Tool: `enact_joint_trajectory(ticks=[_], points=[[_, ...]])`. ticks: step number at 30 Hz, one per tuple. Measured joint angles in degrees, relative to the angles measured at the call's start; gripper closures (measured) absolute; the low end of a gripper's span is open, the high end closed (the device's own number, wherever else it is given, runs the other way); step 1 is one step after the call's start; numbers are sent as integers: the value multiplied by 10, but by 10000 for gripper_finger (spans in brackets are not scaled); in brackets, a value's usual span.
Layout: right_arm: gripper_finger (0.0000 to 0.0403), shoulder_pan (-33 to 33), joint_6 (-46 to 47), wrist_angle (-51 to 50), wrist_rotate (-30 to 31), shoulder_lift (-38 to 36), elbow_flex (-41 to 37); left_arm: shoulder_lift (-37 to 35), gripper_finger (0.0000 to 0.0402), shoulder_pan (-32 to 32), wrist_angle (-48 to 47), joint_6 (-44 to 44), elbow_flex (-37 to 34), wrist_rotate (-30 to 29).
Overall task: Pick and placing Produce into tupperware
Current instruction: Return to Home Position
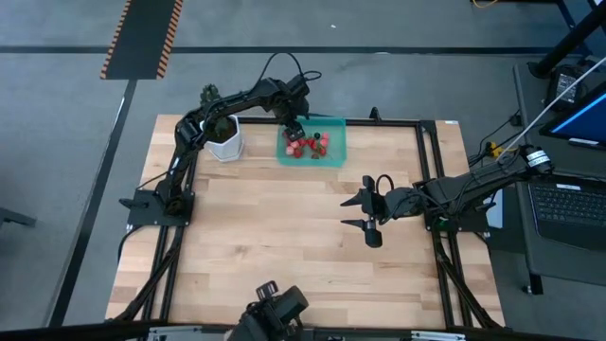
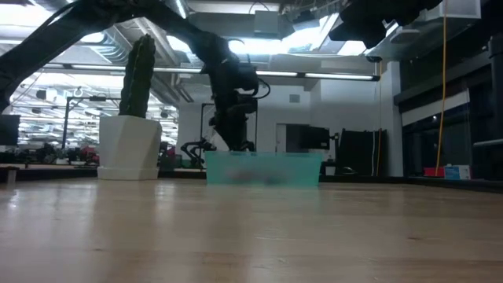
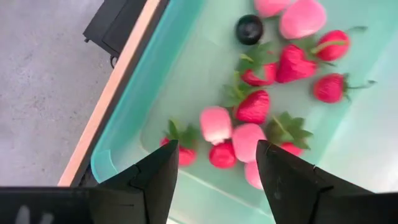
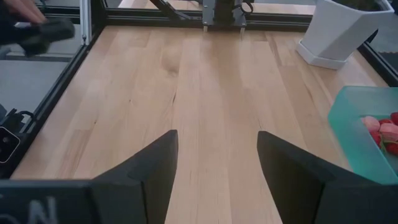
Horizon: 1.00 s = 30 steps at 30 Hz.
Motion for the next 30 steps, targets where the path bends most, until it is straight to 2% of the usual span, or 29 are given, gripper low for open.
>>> enact_joint_trajectory(ticks=[6, 15, 30], points=[[181, 0, 1, 0, 0, 0, 0, 0, 193, -22, -88, -14, 51, 0], [181, 0, 1, 0, 0, 0, 0, -21, 193, -70, -235, -10, 72, -2], [181, 0, 3, 1, 0, 0, 1, -131, 193, -89, -313, -4, 73, -1]])
